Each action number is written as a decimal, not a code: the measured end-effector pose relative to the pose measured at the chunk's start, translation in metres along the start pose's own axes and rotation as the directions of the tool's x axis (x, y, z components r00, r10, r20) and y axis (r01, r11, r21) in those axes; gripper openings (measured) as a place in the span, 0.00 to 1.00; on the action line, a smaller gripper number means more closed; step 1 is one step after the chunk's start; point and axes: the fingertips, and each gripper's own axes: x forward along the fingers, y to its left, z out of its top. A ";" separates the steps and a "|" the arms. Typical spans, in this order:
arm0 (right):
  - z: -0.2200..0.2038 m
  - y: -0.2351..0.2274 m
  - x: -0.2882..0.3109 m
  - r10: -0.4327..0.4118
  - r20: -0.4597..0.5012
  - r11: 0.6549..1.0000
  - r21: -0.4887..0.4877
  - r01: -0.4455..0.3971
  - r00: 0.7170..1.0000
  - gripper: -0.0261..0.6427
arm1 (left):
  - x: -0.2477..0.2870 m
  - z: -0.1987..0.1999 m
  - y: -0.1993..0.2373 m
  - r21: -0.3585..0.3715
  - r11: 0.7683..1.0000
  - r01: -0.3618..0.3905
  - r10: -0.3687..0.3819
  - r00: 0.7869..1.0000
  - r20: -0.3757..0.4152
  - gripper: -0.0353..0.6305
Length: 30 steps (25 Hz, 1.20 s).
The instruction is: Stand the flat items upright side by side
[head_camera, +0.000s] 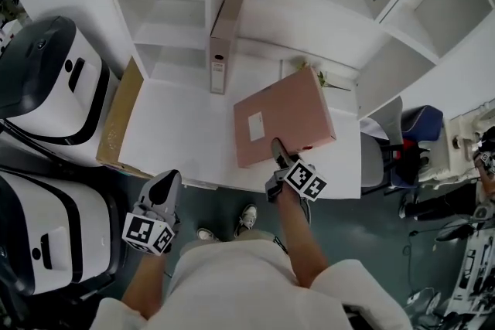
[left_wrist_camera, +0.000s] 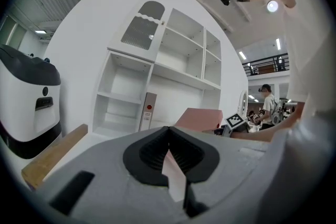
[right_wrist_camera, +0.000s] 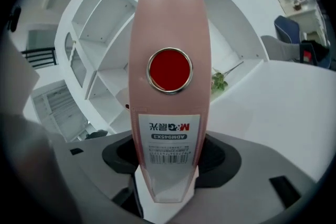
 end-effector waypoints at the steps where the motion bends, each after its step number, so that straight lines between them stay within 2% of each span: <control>1: 0.006 0.003 0.005 -0.007 0.003 0.999 -0.040 0.007 1.000 0.46 | 0.004 0.001 0.001 0.002 1.000 -0.003 0.003 1.000 0.001 0.08; 3: 0.016 0.012 0.018 -0.011 0.006 0.990 -0.144 0.012 1.000 0.46 | 0.010 0.004 0.000 0.009 1.000 -0.014 0.014 1.000 0.009 0.08; 7: 0.025 0.029 0.041 -0.032 0.004 0.934 -0.355 0.032 0.999 0.46 | 0.010 0.017 -0.001 0.015 0.998 -0.067 0.066 0.997 0.034 0.08; 12: 0.028 0.046 0.080 -0.022 -0.020 0.897 -0.441 0.011 1.000 0.46 | -0.004 0.024 0.012 0.017 0.987 -0.162 0.161 0.985 0.057 0.08; 20: 0.026 0.079 0.133 -0.032 -0.061 0.771 -0.636 -0.014 0.998 0.46 | -0.016 0.023 0.021 -0.004 0.962 -0.273 0.273 0.959 0.071 0.08; 23: 0.021 0.083 0.143 -0.036 -0.100 0.738 -0.674 -0.041 0.994 0.47 | -0.014 0.022 0.020 -0.006 0.958 -0.286 0.285 0.956 0.072 0.08; 30: 0.006 0.087 0.150 0.042 -0.225 0.740 -0.648 -0.182 0.973 0.53 | -0.001 0.022 0.012 -0.006 0.955 -0.295 0.295 0.953 0.068 0.08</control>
